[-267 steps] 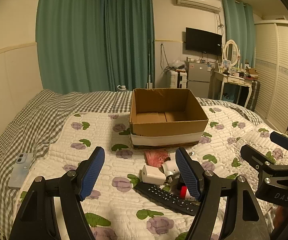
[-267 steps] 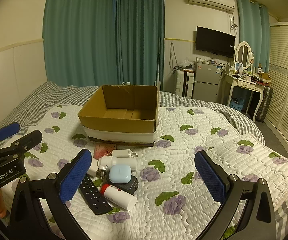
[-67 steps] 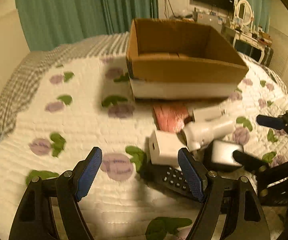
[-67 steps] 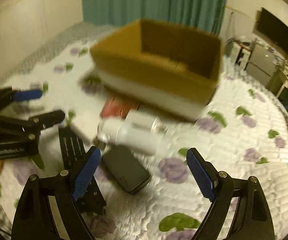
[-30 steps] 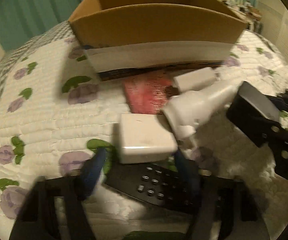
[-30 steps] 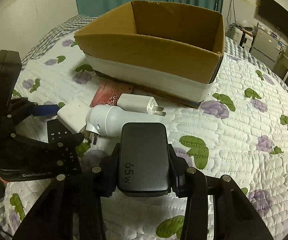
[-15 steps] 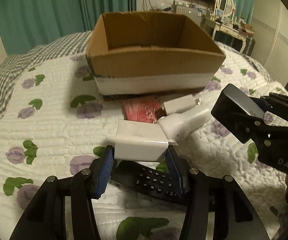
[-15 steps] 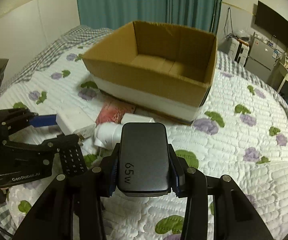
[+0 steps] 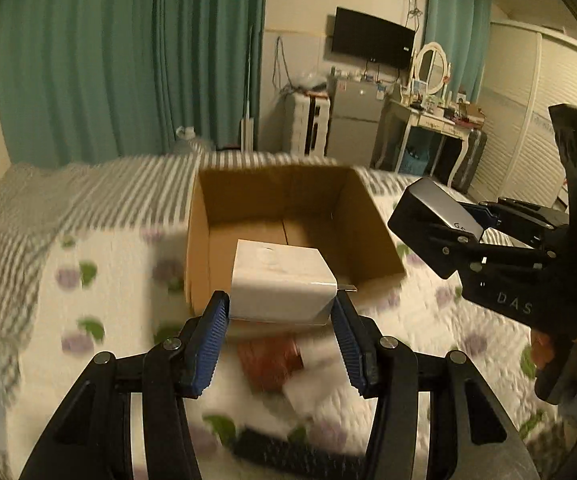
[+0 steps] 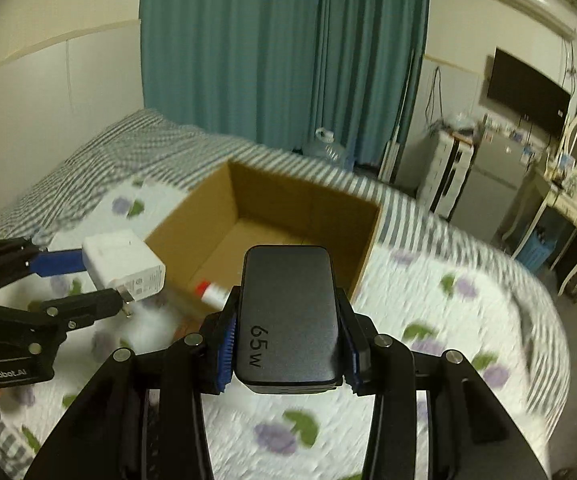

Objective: Organize rigid objects
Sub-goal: 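Grasp the white plug adapter with the left tool while the right tool holds the charger, then lower both items into the box and open both tools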

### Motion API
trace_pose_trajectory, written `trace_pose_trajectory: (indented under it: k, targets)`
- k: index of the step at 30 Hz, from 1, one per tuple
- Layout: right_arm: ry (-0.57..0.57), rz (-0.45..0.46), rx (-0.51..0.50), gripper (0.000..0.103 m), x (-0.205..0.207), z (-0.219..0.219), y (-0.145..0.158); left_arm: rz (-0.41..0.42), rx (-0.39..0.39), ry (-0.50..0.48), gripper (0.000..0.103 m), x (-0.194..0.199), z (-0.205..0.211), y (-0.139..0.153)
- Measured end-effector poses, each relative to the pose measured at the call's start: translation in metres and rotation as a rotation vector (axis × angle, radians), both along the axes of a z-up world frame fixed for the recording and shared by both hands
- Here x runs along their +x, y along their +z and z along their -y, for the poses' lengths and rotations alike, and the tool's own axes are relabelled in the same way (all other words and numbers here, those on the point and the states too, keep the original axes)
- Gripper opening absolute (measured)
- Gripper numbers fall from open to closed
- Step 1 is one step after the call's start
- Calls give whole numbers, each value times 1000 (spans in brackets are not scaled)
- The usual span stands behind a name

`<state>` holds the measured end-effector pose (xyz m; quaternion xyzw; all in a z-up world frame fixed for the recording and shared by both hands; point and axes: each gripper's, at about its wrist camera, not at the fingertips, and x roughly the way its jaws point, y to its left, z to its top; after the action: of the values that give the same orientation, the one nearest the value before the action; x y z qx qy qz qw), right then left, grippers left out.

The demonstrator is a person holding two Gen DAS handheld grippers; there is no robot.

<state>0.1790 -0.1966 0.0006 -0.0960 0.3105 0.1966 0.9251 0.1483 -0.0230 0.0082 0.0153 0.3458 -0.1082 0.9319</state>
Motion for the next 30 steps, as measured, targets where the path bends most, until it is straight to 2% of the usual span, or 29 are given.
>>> trace_pose_trajectory:
  k: [5,8,14,21,30]
  targets:
    - [11,48,-1,42,38,-7,23,0,-36,9,52,53,2,12]
    - [12,59,7,42,62,-10,27,9,-25,21,53,88,5,8]
    - [-3,27,44,42,109,-5,7,-23,52,9,53,141,19,-33]
    - [-16,-37,78,42,137,0,-29,-45,92,2,55,156,23,-63]
    - [-6,-43,70,42,136,-13,-37,-43,93,18,60,146,19,-56]
